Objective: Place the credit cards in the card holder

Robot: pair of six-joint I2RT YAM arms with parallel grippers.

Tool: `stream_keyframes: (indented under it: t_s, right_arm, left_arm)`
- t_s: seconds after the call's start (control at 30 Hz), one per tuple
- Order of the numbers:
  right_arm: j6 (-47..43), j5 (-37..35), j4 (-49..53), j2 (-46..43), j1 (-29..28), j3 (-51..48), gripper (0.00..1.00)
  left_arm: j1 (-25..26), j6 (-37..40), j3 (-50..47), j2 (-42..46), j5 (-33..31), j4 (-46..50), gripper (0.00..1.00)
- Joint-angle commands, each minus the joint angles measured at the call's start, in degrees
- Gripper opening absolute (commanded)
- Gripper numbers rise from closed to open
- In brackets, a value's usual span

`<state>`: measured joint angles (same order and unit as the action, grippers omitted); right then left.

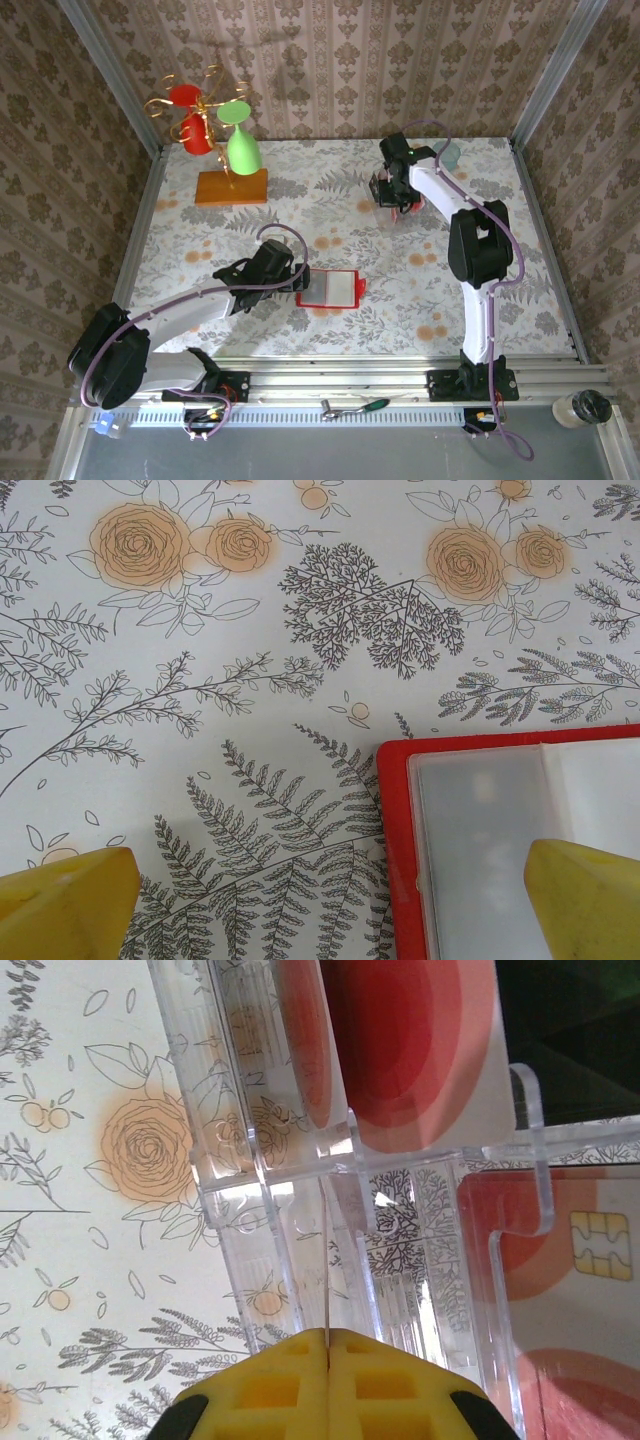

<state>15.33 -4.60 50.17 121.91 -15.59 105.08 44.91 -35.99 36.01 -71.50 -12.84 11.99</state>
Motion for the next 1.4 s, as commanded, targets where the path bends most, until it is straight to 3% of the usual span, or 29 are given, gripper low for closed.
stream_keyframes:
  t_s: [0.0,0.23,0.4,0.57,0.8,1.1,1.37]
  right_arm:
    - [0.2,3.2,2.6,-4.9,0.1,2.0,0.00]
    - [1.4,5.3,3.8,-10.7,-1.1,1.6,0.00]
    - [3.0,7.0,1.2,-19.0,-3.2,-4.9,0.00]
    - [7.9,13.3,-8.5,-29.7,-5.6,-20.1,0.00]
    - [21.2,22.4,-33.1,-41.2,-12.6,-46.3,0.00]
    - [30.2,19.9,-49.3,-40.8,-22.3,-59.5,0.00]
    - [31.7,19.4,-53.4,-36.6,-24.1,-61.2,0.00]
  left_arm:
    - [-0.3,0.3,-0.2,0.7,-0.4,0.6,1.00]
    - [-0.4,1.1,0.2,0.7,-0.4,1.3,1.00]
    - [-0.3,2.5,0.6,1.2,-0.8,2.5,1.00]
    - [-0.2,3.9,0.8,1.8,-1.4,4.0,1.00]
    - [0.4,3.8,-0.6,2.0,-2.6,4.3,1.00]
    - [1.3,2.8,-1.0,1.2,-4.1,5.0,1.00]
    - [1.8,2.2,-1.5,1.4,-4.9,5.2,1.00]
